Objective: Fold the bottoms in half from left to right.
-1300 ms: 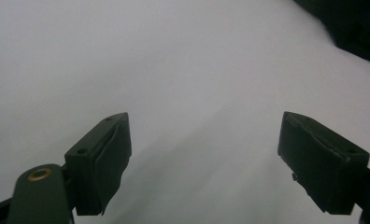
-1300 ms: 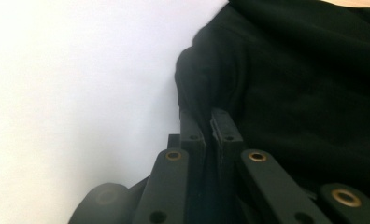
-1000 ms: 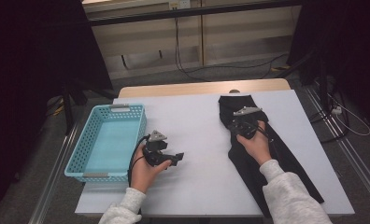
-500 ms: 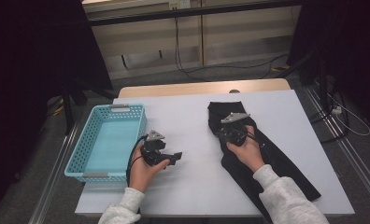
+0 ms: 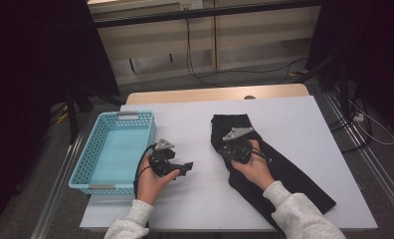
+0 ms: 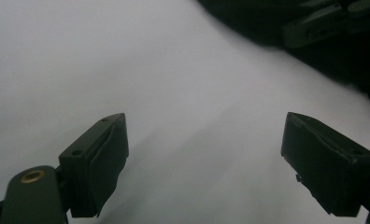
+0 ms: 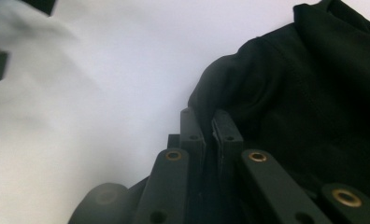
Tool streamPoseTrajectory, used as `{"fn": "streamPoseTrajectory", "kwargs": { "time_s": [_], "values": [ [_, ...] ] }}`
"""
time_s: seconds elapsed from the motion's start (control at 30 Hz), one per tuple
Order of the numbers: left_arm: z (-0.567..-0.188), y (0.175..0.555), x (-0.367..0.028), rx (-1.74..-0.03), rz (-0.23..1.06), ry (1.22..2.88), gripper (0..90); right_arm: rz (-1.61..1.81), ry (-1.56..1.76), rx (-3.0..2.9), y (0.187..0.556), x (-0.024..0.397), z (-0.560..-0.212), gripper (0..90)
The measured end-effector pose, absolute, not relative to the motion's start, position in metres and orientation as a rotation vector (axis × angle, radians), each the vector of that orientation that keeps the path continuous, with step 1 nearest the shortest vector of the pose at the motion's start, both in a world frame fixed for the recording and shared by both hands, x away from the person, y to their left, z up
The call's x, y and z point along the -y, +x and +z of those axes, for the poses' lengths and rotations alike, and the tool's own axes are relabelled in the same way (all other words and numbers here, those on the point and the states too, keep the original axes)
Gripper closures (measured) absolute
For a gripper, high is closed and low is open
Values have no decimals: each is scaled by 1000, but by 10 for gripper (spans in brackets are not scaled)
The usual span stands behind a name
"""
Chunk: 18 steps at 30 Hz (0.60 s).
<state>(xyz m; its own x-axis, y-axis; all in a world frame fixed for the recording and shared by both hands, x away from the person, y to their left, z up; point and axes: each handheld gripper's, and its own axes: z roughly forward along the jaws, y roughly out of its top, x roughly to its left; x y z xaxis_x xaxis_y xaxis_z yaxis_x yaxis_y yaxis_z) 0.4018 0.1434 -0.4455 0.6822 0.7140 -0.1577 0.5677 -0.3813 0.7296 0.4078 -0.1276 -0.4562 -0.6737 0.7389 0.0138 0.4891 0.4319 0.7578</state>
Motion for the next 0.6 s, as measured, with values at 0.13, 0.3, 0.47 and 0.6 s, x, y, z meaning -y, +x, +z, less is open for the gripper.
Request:
{"fn": "streamPoseTrajectory", "kwargs": {
  "time_s": [0.13,0.3,0.47,0.6],
  "values": [
    [-445,402,-144,-990,237,2090,141,1094,980,-2421,401,115,-456,855],
    [-443,402,-147,-1004,239,2077,129,1123,918,-2468,394,100,-455,855],
    [-441,402,-148,-1013,243,2071,128,1169,898,-2536,390,92,-460,854],
    [-440,402,-149,-1024,246,2062,128,1221,885,-2561,388,89,-459,852]
  ]
}}
